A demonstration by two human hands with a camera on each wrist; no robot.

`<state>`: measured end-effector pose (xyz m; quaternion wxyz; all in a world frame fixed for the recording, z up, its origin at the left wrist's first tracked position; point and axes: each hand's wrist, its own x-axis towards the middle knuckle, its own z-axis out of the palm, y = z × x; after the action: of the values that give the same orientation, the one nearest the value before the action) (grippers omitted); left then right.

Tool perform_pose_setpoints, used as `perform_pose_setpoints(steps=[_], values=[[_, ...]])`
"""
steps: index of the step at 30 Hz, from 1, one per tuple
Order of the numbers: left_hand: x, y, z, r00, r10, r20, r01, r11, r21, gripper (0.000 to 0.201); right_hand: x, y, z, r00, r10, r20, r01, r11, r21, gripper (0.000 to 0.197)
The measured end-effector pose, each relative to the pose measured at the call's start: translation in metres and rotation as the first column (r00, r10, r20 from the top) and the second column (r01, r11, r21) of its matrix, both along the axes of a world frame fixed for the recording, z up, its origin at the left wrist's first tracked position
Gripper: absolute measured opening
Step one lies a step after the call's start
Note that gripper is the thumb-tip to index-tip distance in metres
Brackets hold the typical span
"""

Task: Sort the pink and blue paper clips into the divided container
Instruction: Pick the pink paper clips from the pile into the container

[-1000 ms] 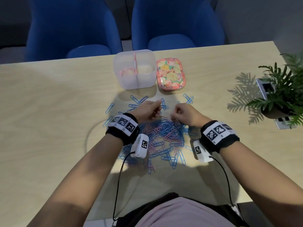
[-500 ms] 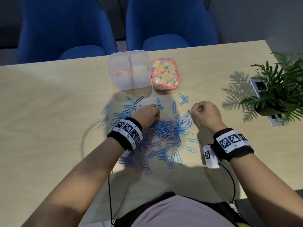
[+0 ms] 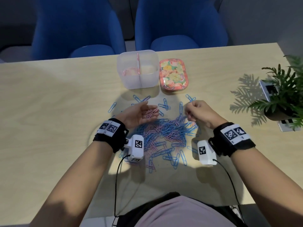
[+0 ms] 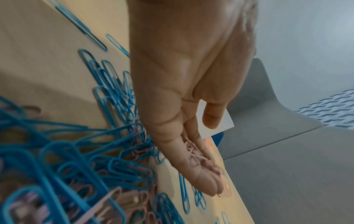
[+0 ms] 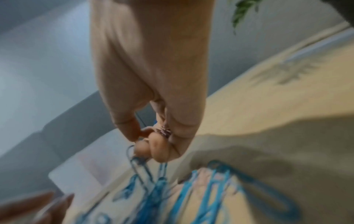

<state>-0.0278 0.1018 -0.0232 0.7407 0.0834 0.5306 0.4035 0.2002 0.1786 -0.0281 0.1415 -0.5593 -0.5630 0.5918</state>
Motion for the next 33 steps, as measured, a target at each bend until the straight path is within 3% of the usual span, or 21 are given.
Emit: perform_pose_setpoints(steps=[3, 5, 7, 9, 12, 14, 16, 18, 20, 24, 28, 30, 33], values=[[-0.006, -0.002, 0.003, 0.999, 0.026, -0.048, -0.026, 1.000, -0.003, 0.039, -0.017, -0.001, 0.010, 0.963, -0.178, -0.201, 0.137, 0.970, -0.201, 0.022], [-0.008, -0.002, 0.006, 0.990, 0.037, -0.133, -0.035, 0.999, 0.017, 0.032, -0.032, 0.002, 0.013, 0.952, -0.221, -0.214, 0.150, 0.941, -0.303, 0.022], [-0.014, 0.001, 0.003, 0.937, 0.033, -0.348, -0.016, 0.999, 0.052, 0.028, -0.047, 0.003, 0.018, 0.977, -0.148, -0.156, 0.098, 0.952, -0.289, 0.025], [-0.025, 0.004, -0.004, 0.779, 0.019, -0.626, 0.047, 0.995, 0.089, 0.027, -0.064, 0.004, 0.021, 0.991, -0.047, -0.126, 0.015, 0.969, -0.247, 0.023], [-0.032, 0.008, -0.008, 0.549, 0.045, -0.835, 0.164, 0.973, 0.161, 0.018, -0.090, 0.005, 0.021, 0.992, 0.011, -0.123, -0.035, 0.981, -0.193, 0.024], [-0.030, 0.013, -0.008, 0.416, 0.066, -0.907, 0.227, 0.958, 0.174, 0.008, -0.106, 0.006, 0.017, 0.988, 0.151, 0.000, -0.151, 0.986, 0.067, 0.025], [-0.029, 0.018, -0.009, 0.292, 0.046, -0.955, 0.286, 0.949, 0.133, 0.010, -0.120, 0.008, 0.010, 0.930, 0.279, 0.238, -0.350, 0.870, 0.348, 0.015], [-0.030, 0.021, -0.012, 0.216, -0.027, -0.976, 0.345, 0.937, 0.050, 0.012, -0.127, 0.010, 0.000, 0.832, 0.329, 0.448, -0.523, 0.736, 0.431, 0.015], [-0.033, 0.020, -0.018, 0.181, -0.096, -0.979, 0.378, 0.926, -0.021, 0.011, -0.129, 0.013, -0.009, 0.760, 0.333, 0.558, -0.607, 0.672, 0.425, 0.014], [-0.042, 0.014, -0.017, 0.145, -0.142, -0.979, 0.355, 0.931, -0.083, 0.010, -0.118, 0.022, -0.012, 0.734, 0.406, 0.545, -0.628, 0.712, 0.315, 0.010], [-0.038, 0.016, -0.015, 0.123, -0.150, -0.981, 0.394, 0.915, -0.091, 0.011, -0.109, 0.022, -0.012, 0.753, 0.397, 0.525, -0.614, 0.711, 0.342, 0.012], [-0.029, 0.019, -0.015, 0.132, -0.117, -0.984, 0.411, 0.910, -0.053, 0.011, -0.108, 0.021, -0.012, 0.743, 0.414, 0.526, -0.627, 0.706, 0.331, 0.005], [-0.016, 0.026, -0.013, 0.129, -0.047, -0.990, 0.460, 0.888, 0.018, 0.015, -0.100, 0.022, -0.011, 0.838, 0.370, 0.402, -0.511, 0.790, 0.338, 0.008]])
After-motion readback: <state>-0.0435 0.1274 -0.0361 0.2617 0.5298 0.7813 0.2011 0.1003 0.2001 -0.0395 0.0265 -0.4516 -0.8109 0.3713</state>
